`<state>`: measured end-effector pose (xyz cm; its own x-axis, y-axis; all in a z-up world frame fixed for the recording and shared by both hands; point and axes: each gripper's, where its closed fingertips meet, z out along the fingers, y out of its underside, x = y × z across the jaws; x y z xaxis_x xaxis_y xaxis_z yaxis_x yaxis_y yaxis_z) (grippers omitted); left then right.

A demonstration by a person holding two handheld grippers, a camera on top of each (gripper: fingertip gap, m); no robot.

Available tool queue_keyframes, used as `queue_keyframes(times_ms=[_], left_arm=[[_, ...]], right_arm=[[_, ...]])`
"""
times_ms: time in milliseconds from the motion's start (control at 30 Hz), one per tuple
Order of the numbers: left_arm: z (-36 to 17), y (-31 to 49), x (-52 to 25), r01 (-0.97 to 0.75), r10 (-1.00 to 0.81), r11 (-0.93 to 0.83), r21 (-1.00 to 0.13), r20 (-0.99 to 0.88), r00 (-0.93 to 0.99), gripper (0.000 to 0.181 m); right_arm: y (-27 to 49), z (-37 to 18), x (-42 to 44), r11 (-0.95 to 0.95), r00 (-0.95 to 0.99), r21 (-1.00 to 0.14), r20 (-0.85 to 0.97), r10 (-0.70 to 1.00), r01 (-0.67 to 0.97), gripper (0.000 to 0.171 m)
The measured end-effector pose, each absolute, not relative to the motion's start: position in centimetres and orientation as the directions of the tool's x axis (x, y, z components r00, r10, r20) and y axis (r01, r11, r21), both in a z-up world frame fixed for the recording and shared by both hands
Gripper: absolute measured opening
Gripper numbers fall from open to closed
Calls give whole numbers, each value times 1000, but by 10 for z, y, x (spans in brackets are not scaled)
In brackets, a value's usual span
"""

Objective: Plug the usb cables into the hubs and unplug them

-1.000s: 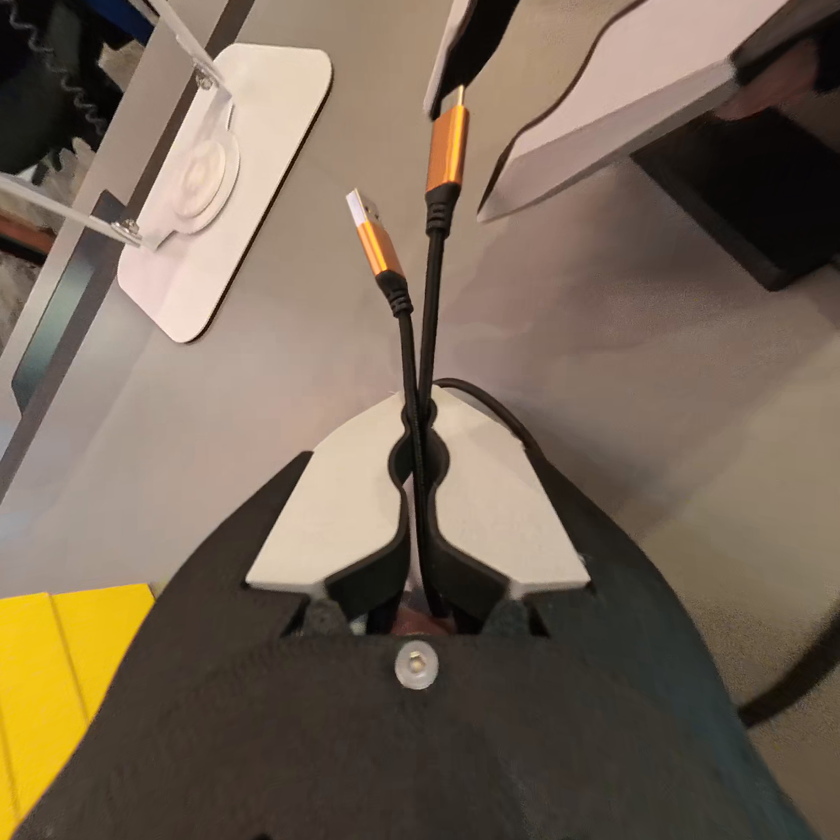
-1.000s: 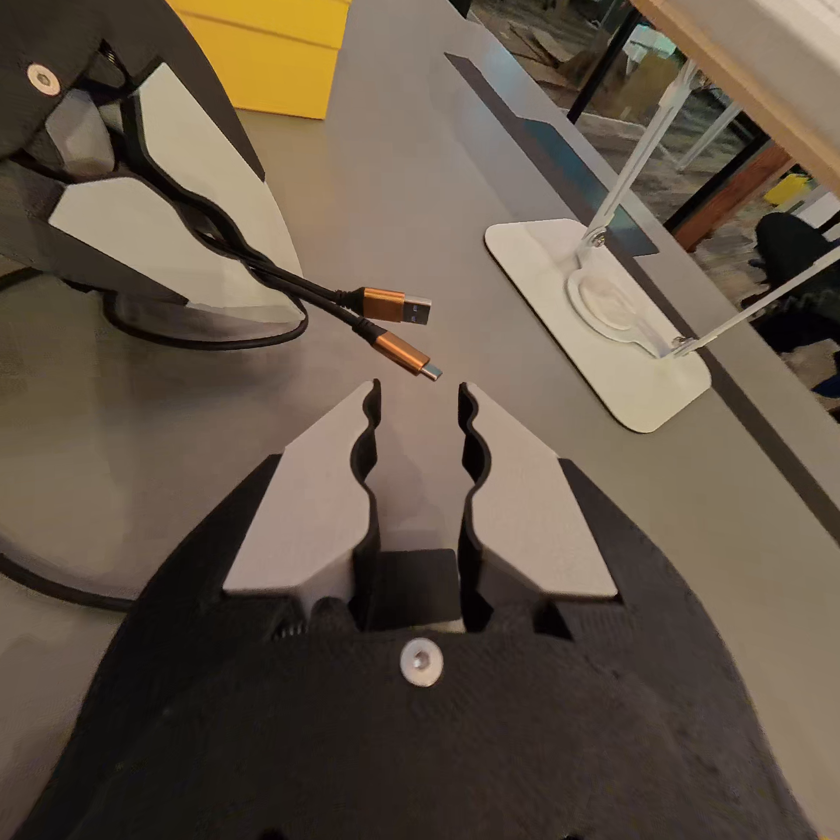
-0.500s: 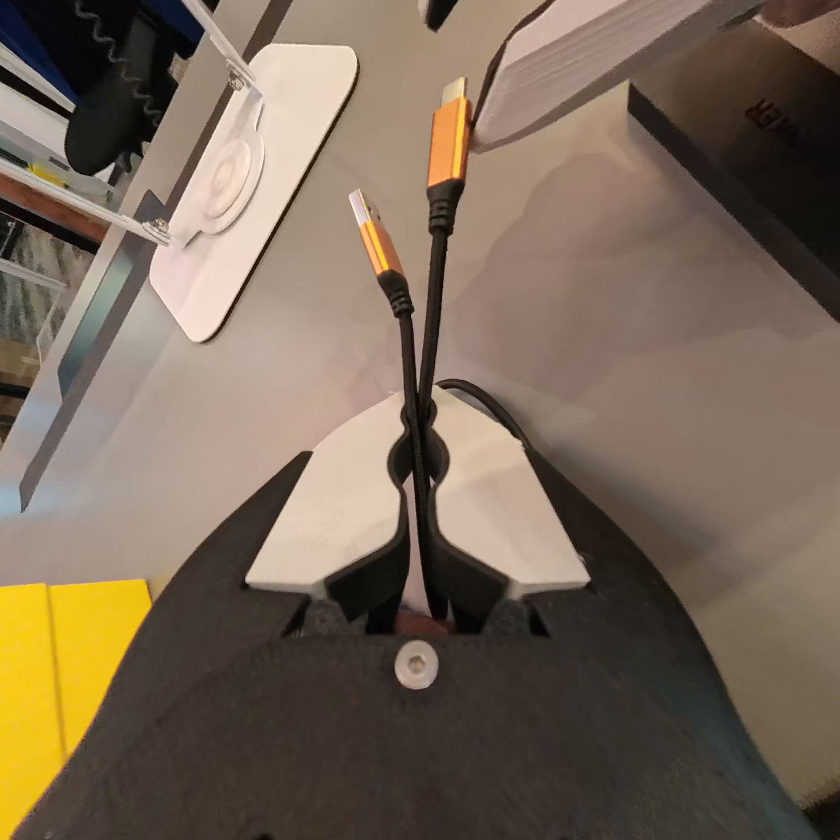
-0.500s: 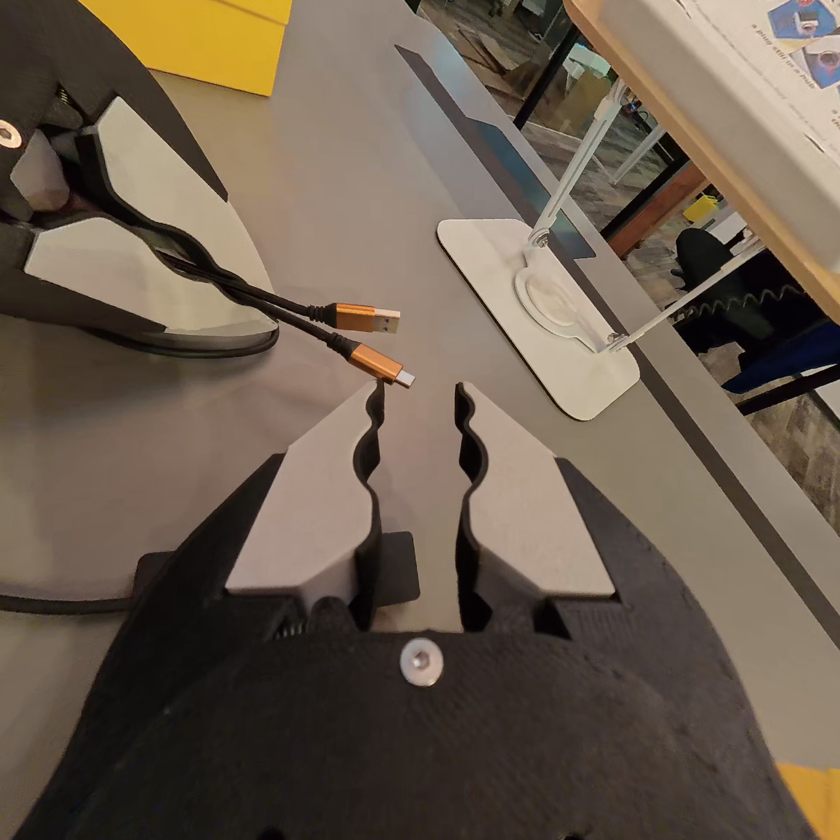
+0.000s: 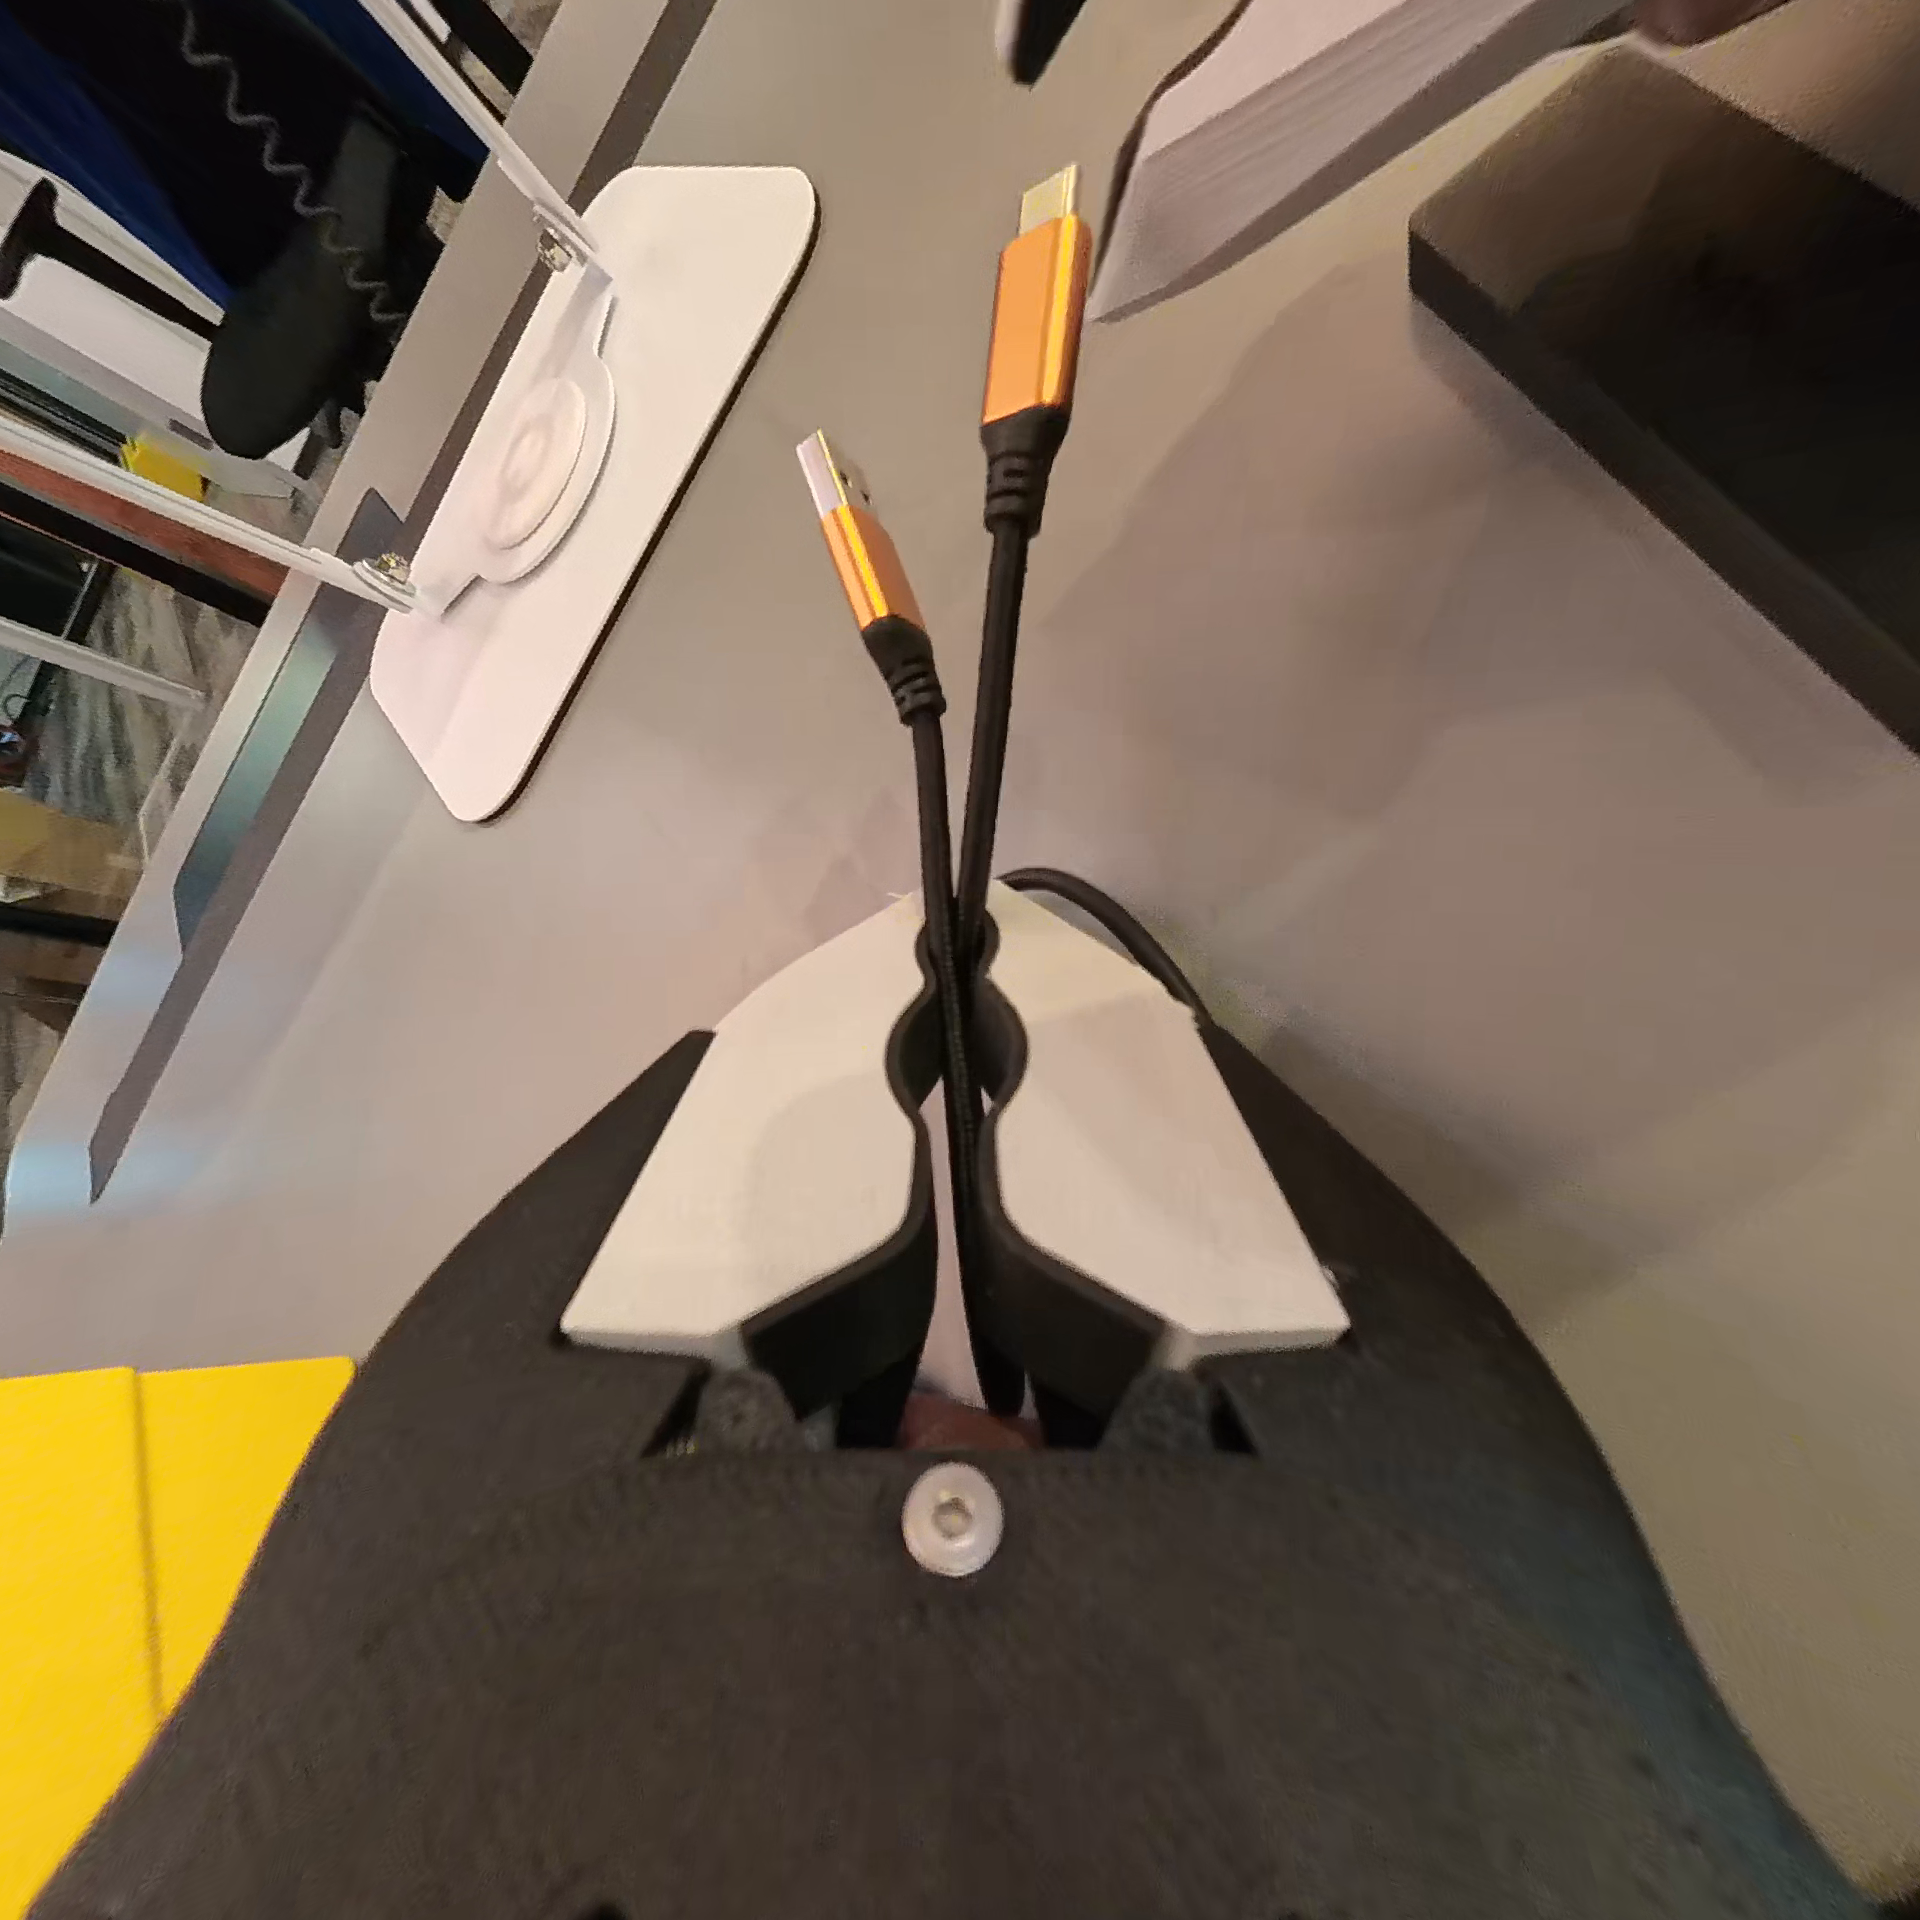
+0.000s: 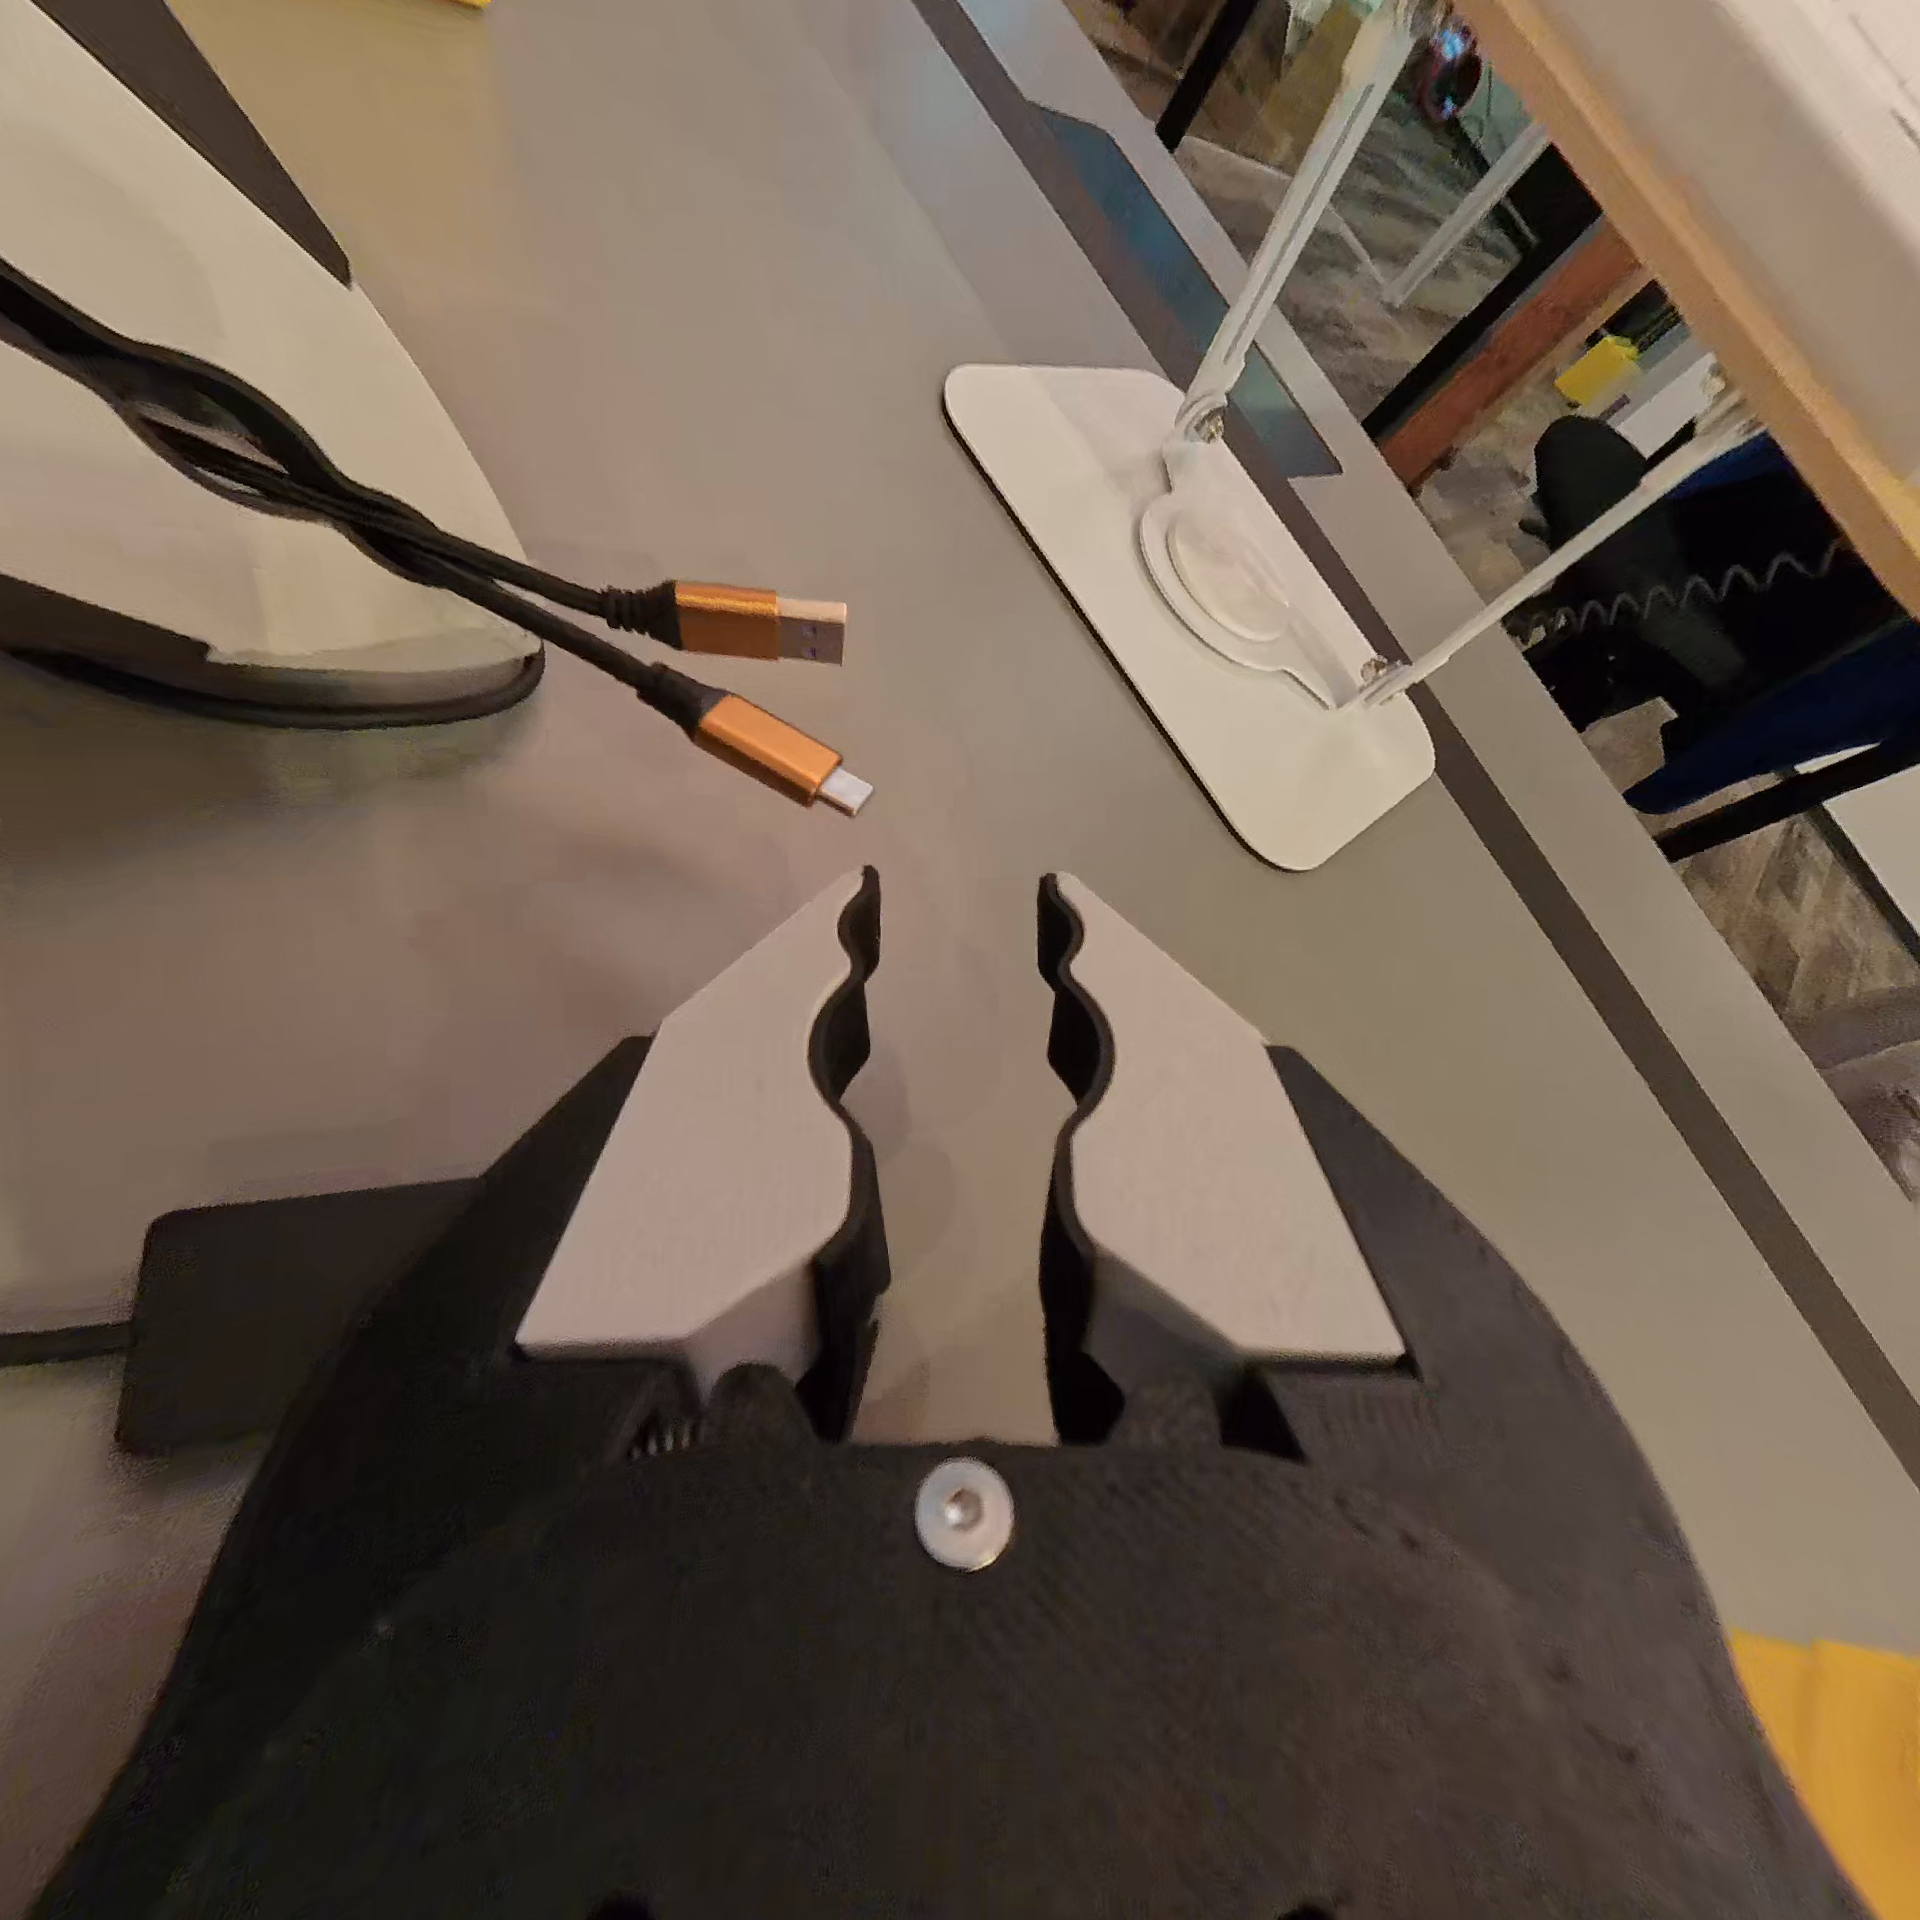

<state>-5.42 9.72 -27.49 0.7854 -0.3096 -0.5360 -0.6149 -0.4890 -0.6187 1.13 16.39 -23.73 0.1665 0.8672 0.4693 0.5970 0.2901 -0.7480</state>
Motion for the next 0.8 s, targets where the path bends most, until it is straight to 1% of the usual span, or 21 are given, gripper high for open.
queue_keyframes(times_ms=[67, 267, 367, 467, 600, 667, 800], left_arm=[[-275, 98, -54, -617, -306, -489, -617, -540, 784, 0], [-274, 98, -55, -636, -292, -481, -604, -574, 765, 0], [-275, 99, -55, -620, -299, -488, -614, -550, 780, 0], [-275, 99, -55, -611, -306, -491, -621, -534, 789, 0], [-275, 99, -55, -595, -313, -497, -631, -509, 802, 0], [-276, 99, -55, -591, -318, -498, -634, -501, 805, 0], [-276, 99, -54, -587, -330, -497, -639, -486, 809, 0]], right_arm=[[164, -236, 14, 299, 163, -737, 482, 861, 606, 29], [150, -225, 12, 329, 133, -782, 460, 878, 530, 30], [143, -234, 6, 307, 104, -798, 415, 904, 518, 32], [144, -250, 6, 294, 73, -780, 398, 915, 553, 34], [147, -251, 7, 251, 75, -812, 339, 938, 526, 34], [149, -247, 7, 250, 90, -824, 340, 936, 508, 33], [147, -249, 8, 276, 79, -807, 368, 926, 521, 33]])
